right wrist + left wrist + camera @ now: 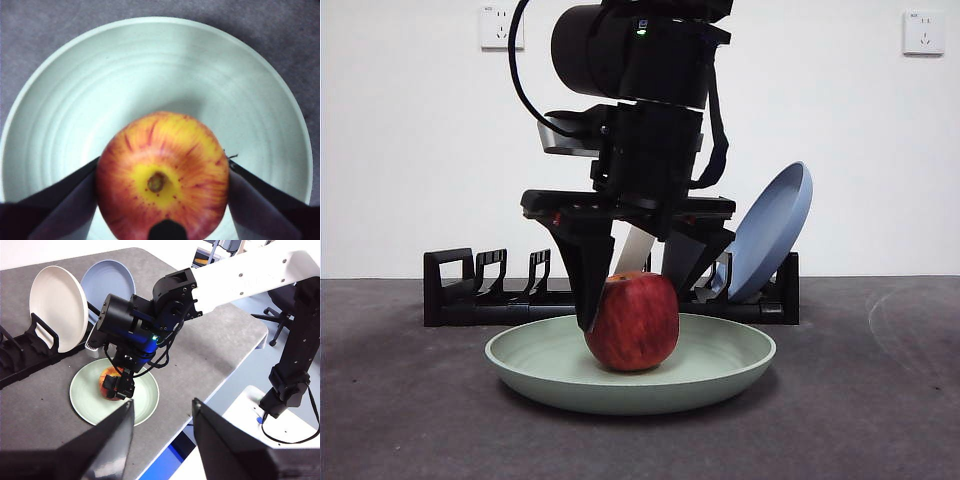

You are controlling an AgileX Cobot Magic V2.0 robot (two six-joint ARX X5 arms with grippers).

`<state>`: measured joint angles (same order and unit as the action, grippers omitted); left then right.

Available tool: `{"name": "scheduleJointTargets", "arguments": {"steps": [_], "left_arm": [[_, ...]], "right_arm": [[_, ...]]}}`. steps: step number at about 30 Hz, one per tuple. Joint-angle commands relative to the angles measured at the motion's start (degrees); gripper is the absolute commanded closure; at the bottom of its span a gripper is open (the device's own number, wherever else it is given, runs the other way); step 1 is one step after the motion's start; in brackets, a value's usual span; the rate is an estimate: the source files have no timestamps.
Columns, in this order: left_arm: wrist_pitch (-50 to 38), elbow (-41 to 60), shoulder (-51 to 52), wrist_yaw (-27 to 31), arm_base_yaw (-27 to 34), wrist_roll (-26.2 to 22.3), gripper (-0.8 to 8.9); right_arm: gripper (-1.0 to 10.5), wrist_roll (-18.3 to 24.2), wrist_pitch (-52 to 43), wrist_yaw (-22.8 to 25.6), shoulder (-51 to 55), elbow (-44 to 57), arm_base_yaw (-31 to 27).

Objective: Take the green plate from the plate rack,put the plate on the table,take the apple from the table,put the apple in the plate

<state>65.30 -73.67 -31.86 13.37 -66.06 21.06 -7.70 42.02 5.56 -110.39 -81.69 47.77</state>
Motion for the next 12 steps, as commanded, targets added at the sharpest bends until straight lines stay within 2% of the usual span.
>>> {"name": "scheduleJointTargets", "arguments": {"steps": [1, 3, 12], "left_arm": [[-0.17, 0.31, 0.09, 0.17, 0.11, 0.17, 6.2], [-0.17, 0.31, 0.09, 0.17, 0.11, 0.17, 6.21], [-0.17, 0.31, 0.09, 0.17, 0.11, 0.2, 6.21]], "right_arm": [[4.2, -0.11, 0.0, -0.15, -1.75, 0.44, 0.11], [3.5, -0.5, 0.02, -0.17, -1.75, 0.42, 0.11], [3.5, -0.7, 4.61, -0.15, -1.46, -2.64, 0.11]]}}
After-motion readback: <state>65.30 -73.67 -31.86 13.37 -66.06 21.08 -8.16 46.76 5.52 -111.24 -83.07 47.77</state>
